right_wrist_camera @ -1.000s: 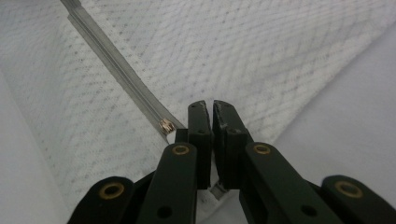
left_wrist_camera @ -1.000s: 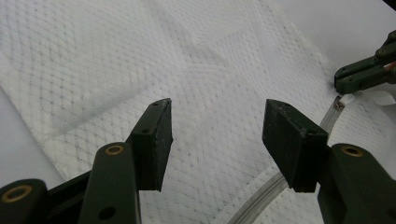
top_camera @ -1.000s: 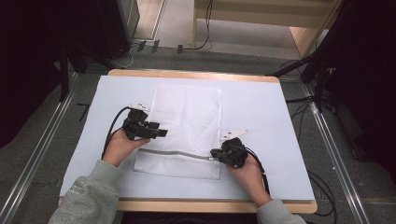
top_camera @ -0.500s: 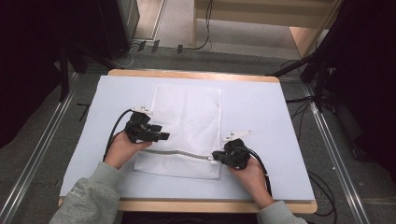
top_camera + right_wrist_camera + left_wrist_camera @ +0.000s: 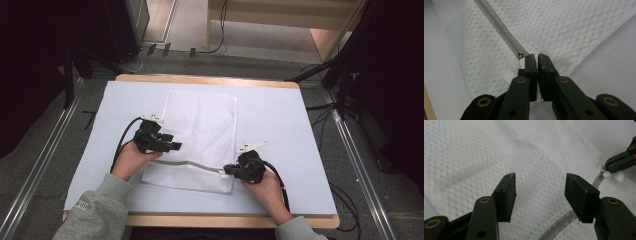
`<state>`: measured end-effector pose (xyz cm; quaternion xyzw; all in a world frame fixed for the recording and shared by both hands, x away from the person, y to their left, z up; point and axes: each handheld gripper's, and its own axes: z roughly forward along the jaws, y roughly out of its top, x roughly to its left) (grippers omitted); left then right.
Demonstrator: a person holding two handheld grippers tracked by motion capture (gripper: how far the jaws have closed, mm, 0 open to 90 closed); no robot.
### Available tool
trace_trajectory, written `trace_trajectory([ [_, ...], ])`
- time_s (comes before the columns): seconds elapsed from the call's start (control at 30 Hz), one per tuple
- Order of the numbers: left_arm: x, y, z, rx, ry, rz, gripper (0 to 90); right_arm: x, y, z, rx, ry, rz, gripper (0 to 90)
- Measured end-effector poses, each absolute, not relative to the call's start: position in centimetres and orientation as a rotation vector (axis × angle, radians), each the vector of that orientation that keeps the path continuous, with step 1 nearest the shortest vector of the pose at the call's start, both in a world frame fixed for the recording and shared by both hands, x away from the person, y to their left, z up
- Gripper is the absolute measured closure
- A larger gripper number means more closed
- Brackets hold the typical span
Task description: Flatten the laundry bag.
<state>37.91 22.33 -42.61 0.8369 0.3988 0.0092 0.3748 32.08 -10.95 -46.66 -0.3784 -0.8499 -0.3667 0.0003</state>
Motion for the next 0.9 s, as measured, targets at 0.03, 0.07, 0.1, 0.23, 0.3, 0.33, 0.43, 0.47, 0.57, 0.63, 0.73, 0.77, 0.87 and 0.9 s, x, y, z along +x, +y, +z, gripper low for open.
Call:
trace_trajectory([
  [0.03,37.9,22.3,-42.6,2.145,1.019,0.023,43.3,32.0,-10.9,-46.7,-1.182,-2.668,-1.147,88.0],
  [0.07,37.9,22.3,-42.6,2.149,1.015,0.023,43.3,32.0,-10.8,-46.6,-1.170,-2.667,-1.149,88.0],
  [0.1,37.9,22.3,-42.6,2.152,1.012,0.025,43.3,31.9,-10.7,-46.6,-1.163,-2.669,-1.148,88.0],
  [0.23,37.9,22.1,-42.6,2.150,1.008,0.024,43.4,31.5,-10.5,-46.6,-1.138,-2.664,-1.140,88.0],
  [0.3,37.9,22.1,-42.6,2.151,1.007,0.024,43.3,31.3,-10.4,-46.6,-1.135,-2.658,-1.141,88.0],
  [0.33,37.9,22.0,-42.6,2.151,1.007,0.023,43.3,31.2,-10.3,-46.6,-1.126,-2.655,-1.145,88.0],
  [0.43,37.9,21.9,-42.6,2.155,1.003,0.021,43.3,31.1,-10.0,-46.6,-1.108,-2.652,-1.148,88.0],
  [0.47,37.9,21.9,-42.6,2.156,1.002,0.022,43.3,31.0,-9.9,-46.6,-1.106,-2.656,-1.154,88.0],
  [0.57,37.9,21.7,-42.7,2.161,0.997,0.019,43.3,31.1,-9.8,-46.5,-1.104,-2.659,-1.172,88.0],
  [0.63,37.9,21.7,-42.7,2.164,0.997,0.019,43.3,31.3,-9.8,-46.5,-1.115,-2.661,-1.186,88.7],
  [0.73,37.8,21.6,-42.7,2.170,0.991,0.018,43.3,31.6,-9.7,-46.7,-1.150,-2.685,-1.167,90.0],
  [0.77,37.8,21.6,-42.7,2.170,0.992,0.018,43.3,31.7,-9.8,-46.9,-1.147,-2.681,-1.163,90.0],
  [0.87,37.8,21.6,-42.7,2.168,0.993,0.018,43.2,31.7,-9.9,-47.0,-1.154,-2.644,-1.173,90.0],
  [0.9,37.8,21.7,-42.7,2.166,0.995,0.018,43.2,31.7,-10.0,-47.0,-1.141,-2.633,-1.172,90.0],
])
